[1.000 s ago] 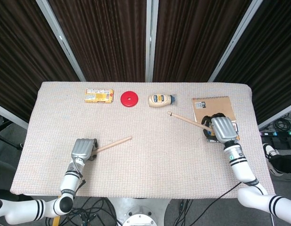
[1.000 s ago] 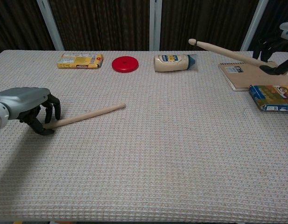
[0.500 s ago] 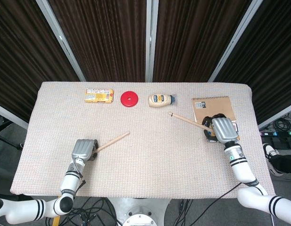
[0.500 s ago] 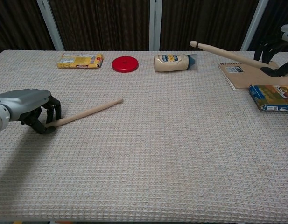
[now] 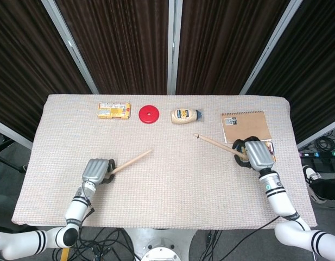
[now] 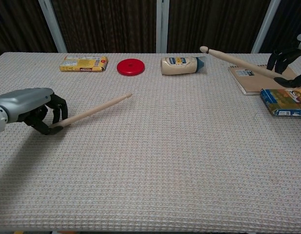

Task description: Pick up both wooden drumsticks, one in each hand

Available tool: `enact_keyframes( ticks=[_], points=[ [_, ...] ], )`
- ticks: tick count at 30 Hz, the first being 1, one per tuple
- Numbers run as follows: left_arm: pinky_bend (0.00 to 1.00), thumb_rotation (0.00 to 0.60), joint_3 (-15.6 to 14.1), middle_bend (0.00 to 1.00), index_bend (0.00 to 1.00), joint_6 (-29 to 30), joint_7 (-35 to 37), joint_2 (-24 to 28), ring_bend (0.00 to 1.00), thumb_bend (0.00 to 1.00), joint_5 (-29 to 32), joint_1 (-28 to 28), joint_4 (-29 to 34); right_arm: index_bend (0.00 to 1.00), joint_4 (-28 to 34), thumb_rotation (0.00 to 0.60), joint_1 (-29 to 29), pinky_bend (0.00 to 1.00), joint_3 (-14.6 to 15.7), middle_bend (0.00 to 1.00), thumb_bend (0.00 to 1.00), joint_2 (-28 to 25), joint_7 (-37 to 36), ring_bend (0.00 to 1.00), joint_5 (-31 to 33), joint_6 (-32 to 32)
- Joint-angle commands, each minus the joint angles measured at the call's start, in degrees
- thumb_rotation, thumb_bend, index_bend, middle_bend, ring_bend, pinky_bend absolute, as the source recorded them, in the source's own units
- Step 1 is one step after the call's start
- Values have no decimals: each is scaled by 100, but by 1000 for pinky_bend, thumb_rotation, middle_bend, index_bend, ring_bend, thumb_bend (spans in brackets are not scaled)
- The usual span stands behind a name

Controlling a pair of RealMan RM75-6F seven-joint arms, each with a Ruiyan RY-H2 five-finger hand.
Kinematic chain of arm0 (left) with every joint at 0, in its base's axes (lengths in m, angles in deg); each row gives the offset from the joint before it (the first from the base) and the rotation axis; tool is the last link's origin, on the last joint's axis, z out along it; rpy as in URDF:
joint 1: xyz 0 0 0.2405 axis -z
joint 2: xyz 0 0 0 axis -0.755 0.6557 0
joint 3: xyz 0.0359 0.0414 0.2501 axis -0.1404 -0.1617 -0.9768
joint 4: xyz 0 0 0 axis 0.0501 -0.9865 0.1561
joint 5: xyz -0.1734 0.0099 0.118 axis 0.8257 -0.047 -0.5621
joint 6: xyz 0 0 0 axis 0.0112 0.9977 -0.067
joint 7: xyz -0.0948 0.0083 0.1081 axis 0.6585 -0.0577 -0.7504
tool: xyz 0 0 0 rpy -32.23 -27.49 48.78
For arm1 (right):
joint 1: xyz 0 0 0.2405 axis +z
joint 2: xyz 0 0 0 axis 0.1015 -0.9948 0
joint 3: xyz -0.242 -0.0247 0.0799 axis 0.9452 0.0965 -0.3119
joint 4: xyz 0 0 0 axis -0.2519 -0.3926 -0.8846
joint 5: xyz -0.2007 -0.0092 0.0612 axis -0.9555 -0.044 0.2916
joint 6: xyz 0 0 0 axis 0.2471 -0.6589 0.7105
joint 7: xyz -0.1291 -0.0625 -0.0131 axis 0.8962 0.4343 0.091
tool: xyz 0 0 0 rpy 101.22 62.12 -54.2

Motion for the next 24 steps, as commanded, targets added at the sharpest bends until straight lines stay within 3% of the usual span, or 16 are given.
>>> enact_keyframes(
  ticks=[1, 11, 24],
  points=[
    [698, 600, -36, 660, 603, -314, 1153, 209, 758, 501, -878, -76, -245, 588, 16, 600, -62, 239, 121, 552, 703, 34, -571, 382, -429, 103],
    [698, 600, 198, 665, 609, -275, 3180, 425, 755, 513, -2087, 87, -502, 626, -145, 600, -22, 290, 389, 567, 710, 509, -1896, 393, -1704, 784],
    [698, 600, 320, 664, 608, 9, 4484, 314, 748, 514, -2921, 411, -423, 628, -209, 600, 253, 291, 268, 568, 711, 1299, -1852, 393, -1928, 1004]
  ],
)
